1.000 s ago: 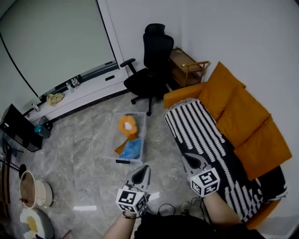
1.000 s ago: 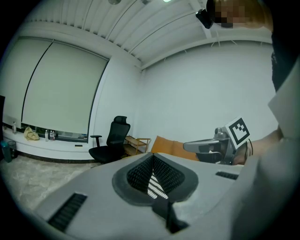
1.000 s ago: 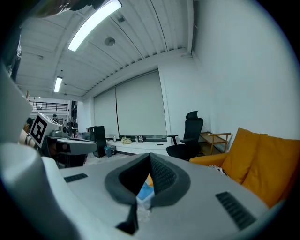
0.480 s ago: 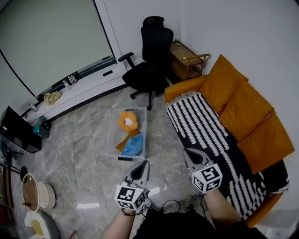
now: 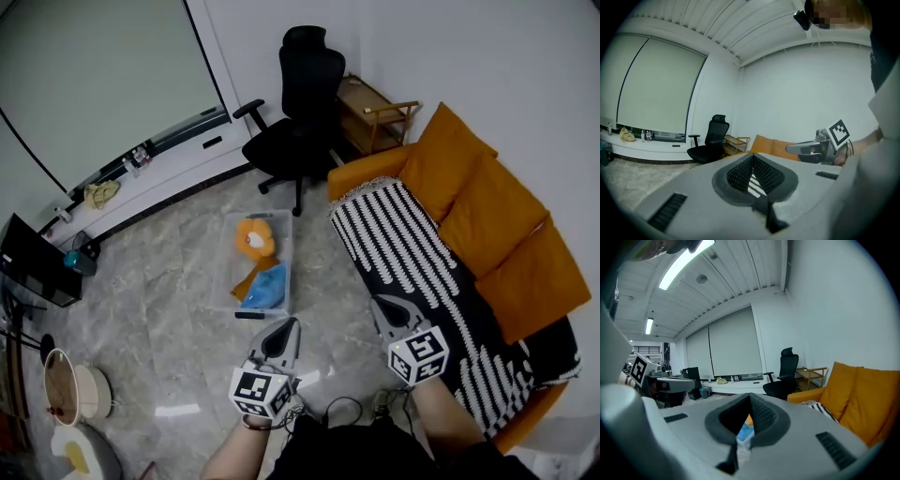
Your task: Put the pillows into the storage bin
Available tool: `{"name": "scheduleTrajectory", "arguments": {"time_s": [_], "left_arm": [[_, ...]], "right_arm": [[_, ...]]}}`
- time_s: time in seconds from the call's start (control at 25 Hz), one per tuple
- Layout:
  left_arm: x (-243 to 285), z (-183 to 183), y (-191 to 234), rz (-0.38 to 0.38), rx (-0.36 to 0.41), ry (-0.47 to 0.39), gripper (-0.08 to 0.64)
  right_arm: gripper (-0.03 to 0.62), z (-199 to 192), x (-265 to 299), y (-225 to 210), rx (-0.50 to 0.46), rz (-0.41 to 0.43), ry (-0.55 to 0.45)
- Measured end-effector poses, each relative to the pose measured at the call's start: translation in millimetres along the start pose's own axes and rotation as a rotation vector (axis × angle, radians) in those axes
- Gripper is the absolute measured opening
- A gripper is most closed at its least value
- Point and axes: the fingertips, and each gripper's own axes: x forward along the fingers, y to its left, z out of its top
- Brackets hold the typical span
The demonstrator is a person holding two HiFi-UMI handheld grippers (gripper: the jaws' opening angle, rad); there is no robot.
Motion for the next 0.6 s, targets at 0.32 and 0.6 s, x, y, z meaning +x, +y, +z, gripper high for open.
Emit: {"name": "scheduleTrajectory", "arguments": {"time_s": [0.32, 0.6], "left_arm": [[-5, -1, -3, 0.003, -0.007, -0.005, 0.006], [-11, -1, -6, 0.009, -0.009, -0.014, 0.006]], "right_arm": [[0.003, 1, -5, 2, -0.007, 0.0, -0.004], [0.003, -2, -11, 7, -0.004, 0.002, -0.002]]}}
